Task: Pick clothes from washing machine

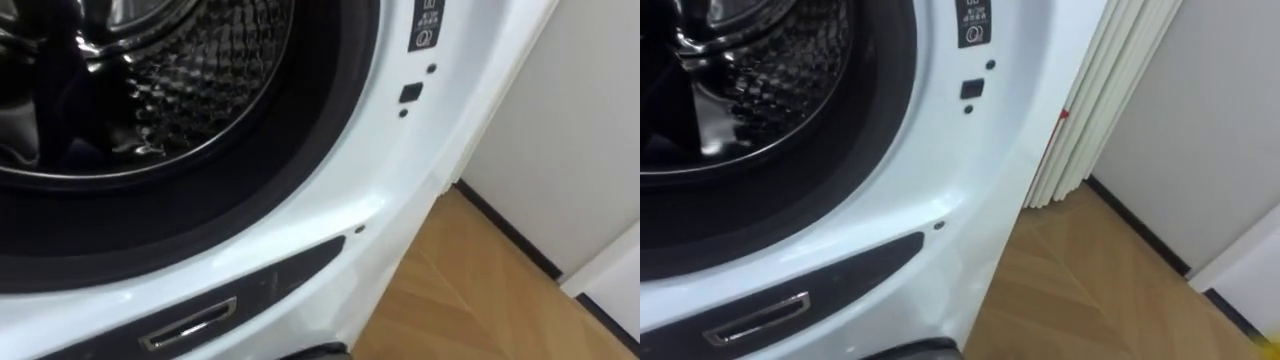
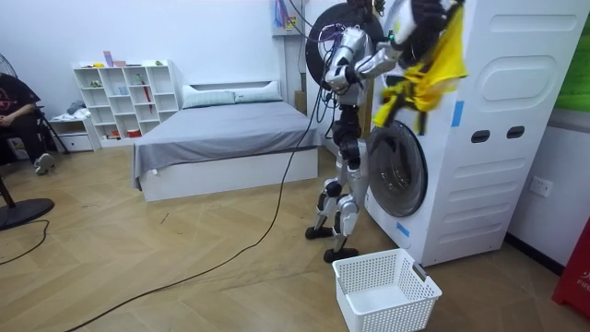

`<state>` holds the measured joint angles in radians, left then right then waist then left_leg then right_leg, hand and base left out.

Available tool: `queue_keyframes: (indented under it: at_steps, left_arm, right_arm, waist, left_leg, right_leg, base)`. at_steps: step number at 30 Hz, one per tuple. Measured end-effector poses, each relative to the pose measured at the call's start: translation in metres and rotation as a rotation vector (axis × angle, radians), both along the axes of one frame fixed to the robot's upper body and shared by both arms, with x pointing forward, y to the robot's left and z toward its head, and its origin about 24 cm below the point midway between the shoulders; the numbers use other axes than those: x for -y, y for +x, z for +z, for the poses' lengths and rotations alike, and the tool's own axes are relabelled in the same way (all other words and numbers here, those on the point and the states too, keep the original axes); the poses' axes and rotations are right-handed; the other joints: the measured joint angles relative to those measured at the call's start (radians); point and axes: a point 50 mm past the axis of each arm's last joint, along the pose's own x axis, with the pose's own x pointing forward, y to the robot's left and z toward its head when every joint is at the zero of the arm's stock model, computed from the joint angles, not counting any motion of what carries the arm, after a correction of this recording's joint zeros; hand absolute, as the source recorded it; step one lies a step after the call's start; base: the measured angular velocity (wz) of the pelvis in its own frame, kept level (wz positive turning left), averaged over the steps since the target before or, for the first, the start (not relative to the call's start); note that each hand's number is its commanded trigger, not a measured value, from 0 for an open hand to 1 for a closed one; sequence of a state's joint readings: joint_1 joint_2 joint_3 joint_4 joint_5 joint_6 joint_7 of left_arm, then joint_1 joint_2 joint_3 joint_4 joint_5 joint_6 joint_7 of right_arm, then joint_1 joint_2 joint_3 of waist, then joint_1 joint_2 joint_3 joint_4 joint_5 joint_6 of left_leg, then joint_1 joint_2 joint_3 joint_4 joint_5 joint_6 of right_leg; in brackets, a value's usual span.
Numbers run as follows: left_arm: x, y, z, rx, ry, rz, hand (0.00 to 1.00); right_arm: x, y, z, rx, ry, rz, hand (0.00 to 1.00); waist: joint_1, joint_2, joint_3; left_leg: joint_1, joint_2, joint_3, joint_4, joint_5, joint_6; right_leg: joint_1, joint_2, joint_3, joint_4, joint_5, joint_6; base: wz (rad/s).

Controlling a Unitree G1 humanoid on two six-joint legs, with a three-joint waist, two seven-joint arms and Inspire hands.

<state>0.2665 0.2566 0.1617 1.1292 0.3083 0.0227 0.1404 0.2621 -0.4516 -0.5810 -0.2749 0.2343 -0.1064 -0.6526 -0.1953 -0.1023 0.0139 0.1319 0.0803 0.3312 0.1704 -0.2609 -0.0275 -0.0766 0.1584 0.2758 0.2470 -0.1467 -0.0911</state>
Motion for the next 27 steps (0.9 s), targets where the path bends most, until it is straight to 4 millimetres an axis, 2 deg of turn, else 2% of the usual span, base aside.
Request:
queue_keyframes:
  at_steps: [5, 7, 8, 10, 12, 13, 15, 18, 21, 25, 27]
  left_arm:
    - [0.004, 0.015, -0.002, 0.010, -0.011, -0.072, 0.00]
    - [0.005, 0.014, -0.002, 0.012, -0.019, -0.062, 0.00]
    - [0.006, 0.013, -0.003, 0.011, -0.026, -0.051, 0.00]
    - [0.008, 0.014, -0.004, 0.003, -0.036, -0.055, 0.00]
    - [0.011, 0.018, -0.005, 0.003, -0.042, -0.073, 0.00]
    - [0.011, 0.019, -0.005, 0.006, -0.042, -0.076, 0.00]
    - [0.012, 0.021, -0.005, 0.013, -0.041, -0.085, 0.00]
    - [0.013, 0.030, -0.005, 0.037, -0.044, -0.091, 0.00]
    - [0.014, 0.048, -0.004, 0.092, -0.052, -0.089, 0.00]
    - [0.018, 0.052, -0.005, 0.098, -0.063, -0.114, 0.00]
    - [0.021, 0.054, -0.006, 0.108, -0.082, -0.097, 0.00]
  right_arm:
    - [-0.028, 0.033, -0.006, -0.066, -0.003, 0.225, 1.00]
    - [-0.033, 0.042, -0.013, -0.104, 0.011, 0.287, 1.00]
    - [-0.033, 0.047, -0.020, -0.141, 0.023, 0.311, 1.00]
    - [-0.033, 0.054, -0.033, -0.204, 0.042, 0.332, 1.00]
    - [-0.036, 0.060, -0.049, -0.287, 0.047, 0.367, 1.00]
    - [-0.037, 0.061, -0.052, -0.303, 0.049, 0.376, 1.00]
    - [-0.037, 0.066, -0.062, -0.345, 0.070, 0.394, 1.00]
    - [-0.036, 0.076, -0.070, -0.375, 0.093, 0.403, 1.00]
    - [-0.034, 0.078, -0.076, -0.407, 0.101, 0.409, 1.00]
    - [-0.033, 0.077, -0.082, -0.451, 0.088, 0.410, 1.00]
    - [-0.034, 0.078, -0.082, -0.455, 0.085, 0.413, 1.00]
  waist:
    - [0.015, -0.007, -0.0008]
    - [0.025, -0.004, 0.0015]
    - [0.029, -0.005, -0.0002]
    - [0.039, 0.007, 0.0046]
    - [0.046, 0.023, 0.0005]
    - [0.048, 0.028, 0.0024]
    - [0.059, 0.051, -0.0010]
    - [0.058, 0.072, -0.0002]
    - [0.057, 0.080, 0.0004]
    - [0.057, 0.087, -0.0016]
    - [0.058, 0.104, -0.0038]
  left_leg:
    - [-0.061, 0.001, 0.018, 0.020, -0.001, -0.001]
    - [-0.086, 0.002, 0.018, 0.032, -0.002, -0.002]
    - [-0.104, 0.004, 0.016, 0.044, -0.003, -0.002]
    - [-0.134, 0.010, 0.017, 0.068, -0.012, -0.005]
    - [-0.191, 0.011, 0.018, 0.094, -0.017, -0.005]
    - [-0.203, 0.011, 0.018, 0.100, -0.017, -0.005]
    - [-0.236, 0.011, 0.018, 0.119, -0.018, -0.005]
    - [-0.254, 0.013, 0.018, 0.137, -0.018, -0.005]
    - [-0.290, 0.011, 0.029, 0.140, -0.018, -0.005]
    - [-0.323, 0.010, 0.049, 0.157, -0.020, -0.002]
    - [-0.350, 0.012, 0.053, 0.182, -0.021, -0.001]
  right_leg:
    - [-0.072, 0.000, -0.001, 0.032, 0.001, 0.001]
    - [-0.095, 0.000, -0.004, 0.040, 0.003, 0.001]
    - [-0.110, -0.001, -0.008, 0.047, 0.003, 0.000]
    - [-0.130, 0.001, -0.008, 0.050, 0.005, -0.001]
    - [-0.187, 0.002, -0.008, 0.071, 0.005, 0.000]
    - [-0.200, 0.002, -0.008, 0.080, 0.005, 0.000]
    - [-0.238, 0.004, -0.001, 0.105, 0.005, 0.000]
    - [-0.255, 0.005, 0.002, 0.121, 0.005, 0.000]
    - [-0.301, 0.006, 0.004, 0.139, 0.005, -0.001]
    - [-0.348, 0.010, 0.017, 0.170, 0.006, 0.002]
    - [-0.371, 0.010, 0.016, 0.175, 0.011, 0.004]
  base:
    - [-0.02]
    - [0.02]
    - [0.07]
    - [0.06]
    - [0.00]
    - [-0.07]
    - [-0.14]
    - [-0.05]
    - [0.00]
    - [-0.12]
    - [-0.09]
